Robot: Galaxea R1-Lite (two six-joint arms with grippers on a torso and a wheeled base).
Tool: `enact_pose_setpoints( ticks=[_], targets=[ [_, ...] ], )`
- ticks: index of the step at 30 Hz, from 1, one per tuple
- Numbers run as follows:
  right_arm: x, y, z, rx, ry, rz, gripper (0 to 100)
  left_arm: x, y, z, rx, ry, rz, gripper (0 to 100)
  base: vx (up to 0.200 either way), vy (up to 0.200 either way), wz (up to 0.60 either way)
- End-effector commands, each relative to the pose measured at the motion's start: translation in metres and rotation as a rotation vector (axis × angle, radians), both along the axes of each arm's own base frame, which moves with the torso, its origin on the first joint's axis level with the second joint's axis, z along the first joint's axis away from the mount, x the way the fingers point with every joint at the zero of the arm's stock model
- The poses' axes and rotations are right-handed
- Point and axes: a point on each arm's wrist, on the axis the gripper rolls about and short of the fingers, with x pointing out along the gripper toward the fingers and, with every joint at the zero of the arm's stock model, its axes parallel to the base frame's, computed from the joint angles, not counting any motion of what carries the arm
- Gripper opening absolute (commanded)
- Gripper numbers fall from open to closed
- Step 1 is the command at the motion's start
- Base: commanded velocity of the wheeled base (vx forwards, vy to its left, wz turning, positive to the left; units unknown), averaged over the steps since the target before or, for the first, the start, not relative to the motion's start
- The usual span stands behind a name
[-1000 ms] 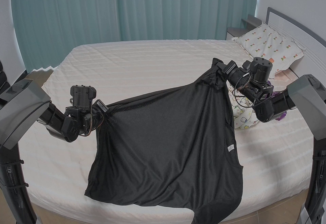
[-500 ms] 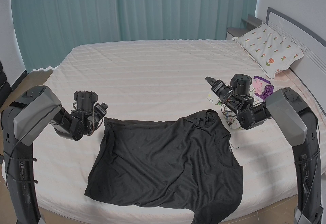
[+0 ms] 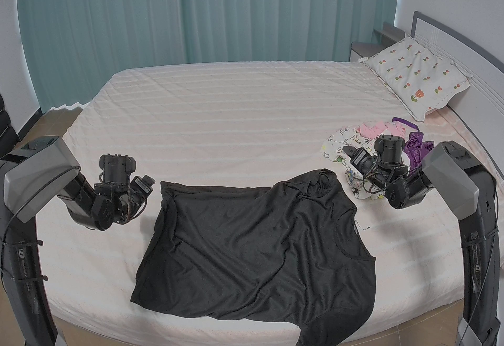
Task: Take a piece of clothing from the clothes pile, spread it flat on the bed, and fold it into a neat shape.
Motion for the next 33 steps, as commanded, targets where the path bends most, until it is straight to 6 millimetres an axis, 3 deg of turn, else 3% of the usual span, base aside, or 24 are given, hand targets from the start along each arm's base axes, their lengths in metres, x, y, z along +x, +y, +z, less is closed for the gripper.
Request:
enact_pose_setpoints(
  ticks=[1,6,8,10,11,18,22,23,25,28,31,33],
  targets=[
    [-0.011,-0.029,-0.03,-0.014,0.118,-0.051,100,-0.041,-0.003,0.022,-0.112,-0.01,-0.038,100,0.0,0.0,0.0],
    [-0.009,-0.028,-0.057,-0.025,0.199,-0.052,100,-0.061,-0.01,0.019,-0.149,0.012,-0.038,100,0.0,0.0,0.0],
    [-0.009,-0.028,-0.058,-0.025,0.199,-0.053,100,-0.062,-0.01,0.019,-0.151,0.012,-0.038,100,0.0,0.0,0.0],
    [0.001,-0.029,-0.067,-0.029,0.205,-0.06,100,-0.068,-0.012,0.019,-0.177,-0.005,-0.03,100,0.0,0.0,0.0],
    [0.006,-0.034,-0.067,-0.029,0.197,-0.072,0,-0.07,-0.012,0.02,-0.182,-0.016,-0.031,100,0.0,0.0,0.0],
    [0.031,-0.085,-0.057,-0.042,0.173,-0.226,0,-0.085,-0.014,0.016,-0.206,-0.047,-0.034,100,0.0,0.0,0.0],
    [0.043,-0.129,-0.029,-0.032,0.065,-0.336,0,-0.089,-0.014,0.013,-0.225,-0.061,-0.027,100,0.0,0.0,0.0],
    [0.043,-0.129,-0.029,-0.032,0.065,-0.336,0,-0.089,-0.014,0.013,-0.225,-0.061,-0.027,100,0.0,0.0,0.0],
    [0.047,-0.157,-0.001,-0.008,-0.036,-0.405,0,-0.089,-0.013,0.012,-0.226,-0.058,-0.025,100,0.0,0.0,0.0],
    [0.045,-0.169,0.014,0.002,-0.07,-0.435,0,-0.089,-0.013,0.011,-0.225,-0.055,-0.024,100,0.0,0.0,0.0],
    [0.044,-0.169,0.013,-0.005,-0.063,-0.436,0,-0.09,-0.013,0.011,-0.225,-0.054,-0.024,100,0.0,0.0,0.0],
    [0.031,-0.164,-0.008,-0.045,0.039,-0.384,0,-0.092,-0.013,0.009,-0.236,-0.039,-0.037,100,0.0,0.0,0.0]
  ],
)
